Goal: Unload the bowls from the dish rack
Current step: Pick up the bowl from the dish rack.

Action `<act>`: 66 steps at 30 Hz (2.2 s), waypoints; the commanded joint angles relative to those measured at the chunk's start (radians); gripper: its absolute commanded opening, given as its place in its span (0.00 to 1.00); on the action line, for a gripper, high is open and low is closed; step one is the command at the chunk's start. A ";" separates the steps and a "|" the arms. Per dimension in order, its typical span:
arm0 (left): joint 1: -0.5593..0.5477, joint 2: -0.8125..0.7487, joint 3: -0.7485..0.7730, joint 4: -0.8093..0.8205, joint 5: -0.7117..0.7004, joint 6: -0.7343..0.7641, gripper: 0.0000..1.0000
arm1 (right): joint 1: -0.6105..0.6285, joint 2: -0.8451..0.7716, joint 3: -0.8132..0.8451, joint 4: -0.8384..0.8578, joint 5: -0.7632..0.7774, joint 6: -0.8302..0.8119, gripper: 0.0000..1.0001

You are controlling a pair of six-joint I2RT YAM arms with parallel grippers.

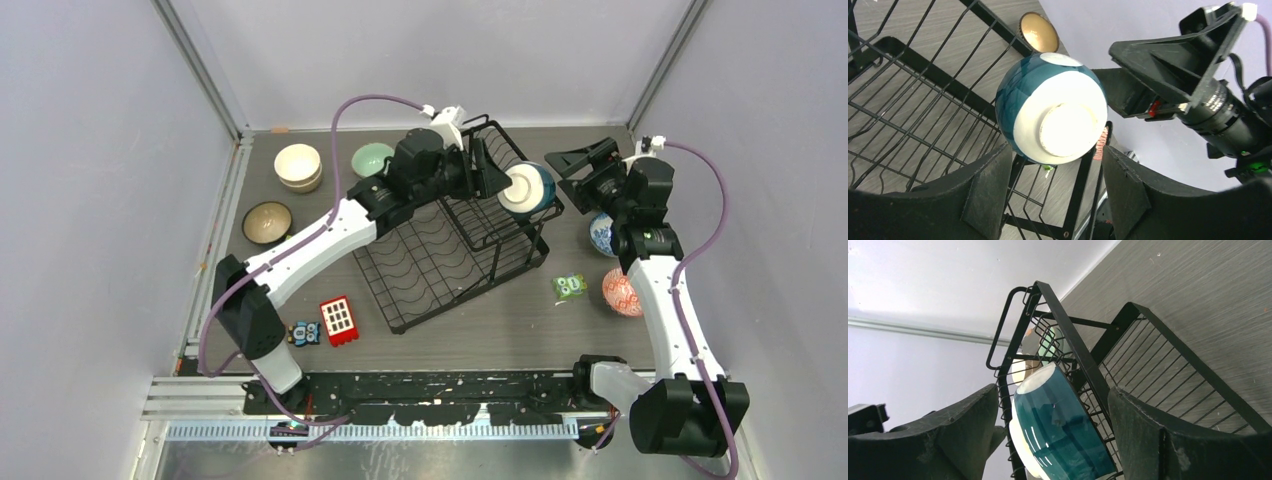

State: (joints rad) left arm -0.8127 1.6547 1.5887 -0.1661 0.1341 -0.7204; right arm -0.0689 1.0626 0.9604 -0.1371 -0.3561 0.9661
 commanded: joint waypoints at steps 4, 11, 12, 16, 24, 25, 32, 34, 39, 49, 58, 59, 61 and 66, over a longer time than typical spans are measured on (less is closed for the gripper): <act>-0.006 0.030 0.027 0.042 -0.007 0.027 0.67 | 0.002 -0.034 -0.026 0.051 -0.069 0.041 0.84; -0.007 0.034 0.007 0.014 -0.049 0.052 0.65 | 0.017 -0.045 -0.058 0.102 -0.112 0.085 0.82; -0.006 0.033 0.004 0.011 -0.054 0.054 0.65 | 0.019 -0.051 -0.061 0.104 -0.112 0.086 0.82; -0.007 0.032 -0.016 0.010 -0.070 0.055 0.64 | 0.031 -0.074 -0.055 0.095 -0.110 0.084 0.81; -0.006 0.043 -0.022 0.003 -0.071 0.054 0.63 | 0.061 -0.085 -0.030 0.065 -0.107 0.056 0.75; -0.006 0.041 -0.024 0.004 -0.072 0.055 0.63 | 0.065 -0.085 -0.029 0.063 -0.106 0.055 0.74; -0.005 0.049 -0.036 0.010 -0.073 0.056 0.61 | 0.068 -0.080 -0.064 0.125 -0.141 0.093 0.66; -0.005 0.052 -0.042 0.015 -0.075 0.055 0.60 | 0.069 -0.076 -0.082 0.187 -0.160 0.120 0.65; 0.000 0.054 -0.058 0.029 -0.078 0.045 0.59 | 0.068 -0.032 -0.112 0.295 -0.215 0.197 0.66; 0.039 0.046 -0.102 0.069 -0.053 0.016 0.58 | 0.069 0.037 -0.114 0.404 -0.308 0.268 0.63; 0.064 0.049 -0.112 0.093 -0.023 0.003 0.57 | 0.106 0.078 -0.088 0.380 -0.358 0.232 0.56; 0.067 0.051 -0.112 0.095 -0.023 0.002 0.57 | 0.110 0.084 -0.085 0.385 -0.365 0.231 0.54; 0.070 0.053 -0.113 0.101 -0.018 -0.003 0.57 | 0.116 0.096 -0.081 0.403 -0.381 0.235 0.51; 0.076 0.060 -0.116 0.113 0.003 -0.016 0.57 | 0.125 0.130 -0.096 0.521 -0.413 0.300 0.45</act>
State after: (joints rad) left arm -0.7448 1.6939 1.4952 -0.0940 0.1448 -0.7322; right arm -0.0017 1.1732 0.8444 0.2607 -0.6155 1.1893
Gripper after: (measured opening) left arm 0.566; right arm 0.468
